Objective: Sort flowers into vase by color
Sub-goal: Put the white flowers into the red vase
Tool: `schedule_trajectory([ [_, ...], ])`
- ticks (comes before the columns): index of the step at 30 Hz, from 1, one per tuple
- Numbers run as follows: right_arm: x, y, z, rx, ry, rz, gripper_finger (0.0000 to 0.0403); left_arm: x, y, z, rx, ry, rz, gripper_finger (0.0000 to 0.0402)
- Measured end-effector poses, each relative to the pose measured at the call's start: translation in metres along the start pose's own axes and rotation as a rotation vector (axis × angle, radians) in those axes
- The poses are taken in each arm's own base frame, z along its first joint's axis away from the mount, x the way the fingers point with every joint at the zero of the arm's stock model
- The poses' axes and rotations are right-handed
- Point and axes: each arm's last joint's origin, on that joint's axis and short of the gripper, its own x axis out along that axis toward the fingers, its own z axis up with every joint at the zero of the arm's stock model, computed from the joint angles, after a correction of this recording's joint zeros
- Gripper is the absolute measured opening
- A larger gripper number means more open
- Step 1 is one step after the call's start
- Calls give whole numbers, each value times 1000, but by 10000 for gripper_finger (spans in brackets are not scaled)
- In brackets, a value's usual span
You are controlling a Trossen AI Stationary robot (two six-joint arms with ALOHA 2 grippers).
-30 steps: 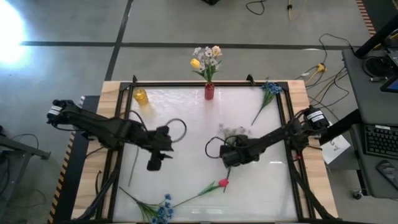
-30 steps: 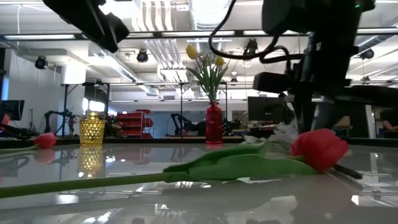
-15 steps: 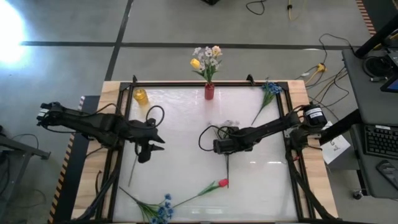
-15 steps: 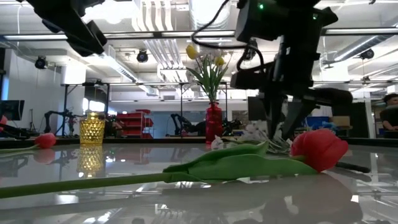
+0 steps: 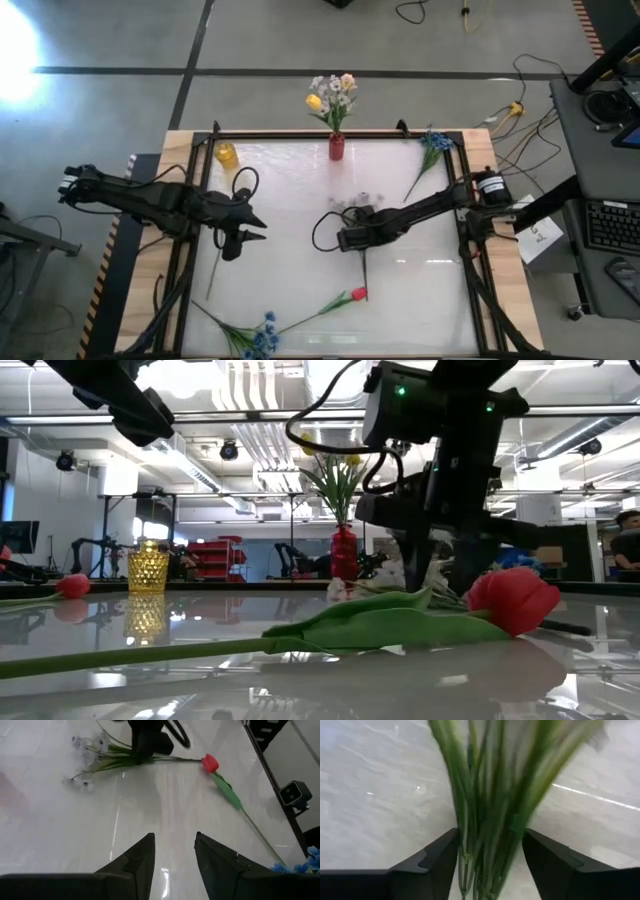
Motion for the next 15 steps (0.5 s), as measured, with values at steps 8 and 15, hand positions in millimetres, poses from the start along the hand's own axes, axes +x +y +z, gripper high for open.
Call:
schedule_trajectory([
  [8, 3, 0, 6, 10, -49, -2, 61, -3, 3, 8, 31, -86, 4, 127],
  [15, -32, 16, 33, -111, -278, 233, 17, -8, 14, 14, -10, -156, 52, 127],
])
